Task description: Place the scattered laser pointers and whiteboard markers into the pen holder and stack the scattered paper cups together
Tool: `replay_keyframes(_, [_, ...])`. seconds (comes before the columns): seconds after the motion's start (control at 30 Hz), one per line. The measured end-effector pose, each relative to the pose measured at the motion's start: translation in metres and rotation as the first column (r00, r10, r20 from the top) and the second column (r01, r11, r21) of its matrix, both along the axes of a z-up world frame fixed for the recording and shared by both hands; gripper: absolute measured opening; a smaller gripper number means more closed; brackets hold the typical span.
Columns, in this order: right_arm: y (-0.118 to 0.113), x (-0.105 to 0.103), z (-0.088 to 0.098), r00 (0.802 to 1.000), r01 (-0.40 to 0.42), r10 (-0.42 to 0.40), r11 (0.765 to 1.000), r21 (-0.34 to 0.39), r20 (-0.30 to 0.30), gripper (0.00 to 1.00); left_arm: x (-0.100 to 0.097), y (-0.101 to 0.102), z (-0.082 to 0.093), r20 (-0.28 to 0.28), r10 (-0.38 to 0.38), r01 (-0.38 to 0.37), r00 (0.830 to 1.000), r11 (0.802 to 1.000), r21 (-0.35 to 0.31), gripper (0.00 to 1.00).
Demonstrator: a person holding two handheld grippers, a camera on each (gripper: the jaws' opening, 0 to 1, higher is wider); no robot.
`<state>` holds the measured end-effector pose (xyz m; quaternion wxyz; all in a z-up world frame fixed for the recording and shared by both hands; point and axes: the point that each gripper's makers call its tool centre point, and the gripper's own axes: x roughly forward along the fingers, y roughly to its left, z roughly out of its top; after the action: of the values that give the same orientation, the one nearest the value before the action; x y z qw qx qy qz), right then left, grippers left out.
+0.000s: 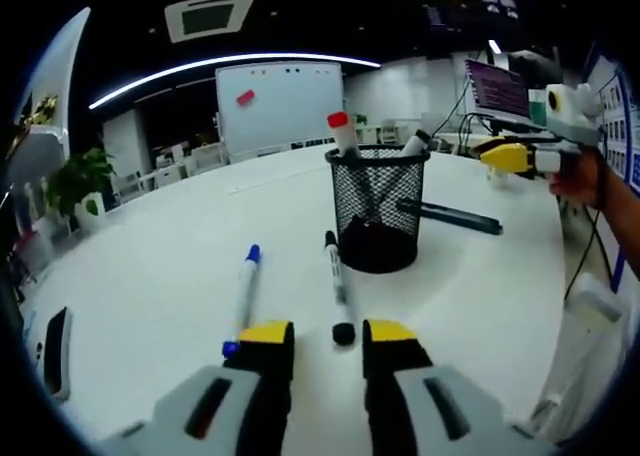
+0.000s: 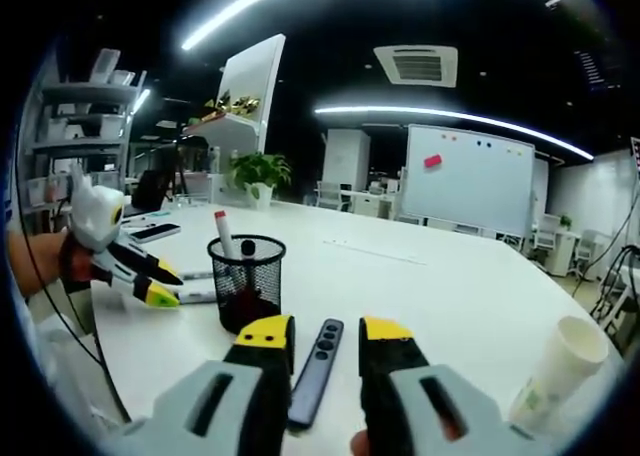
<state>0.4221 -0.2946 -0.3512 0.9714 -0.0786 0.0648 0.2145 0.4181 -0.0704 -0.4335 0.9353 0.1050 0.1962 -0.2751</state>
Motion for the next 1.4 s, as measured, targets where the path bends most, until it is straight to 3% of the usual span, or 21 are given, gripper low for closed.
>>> replay_keyframes(1.07, [-0.009, 0.004, -0.002, 1.0, 0.018, -0.018, 1.0, 0.024, -0.005, 0.25, -0.001, -0.018, -0.003, -0.005, -0.021, 0.021, 1.0, 0.999, -0.041, 0.12])
replay_keyframes(1.4, [-0.009, 0.006, -0.006, 1.0, 0.015, -0.014, 0.999, 0.033, -0.009, 0.25, 0.004, -0.012, -0.005, -0.012, -0.015, 0.014, 1.0, 0.999, -0.033, 0.12])
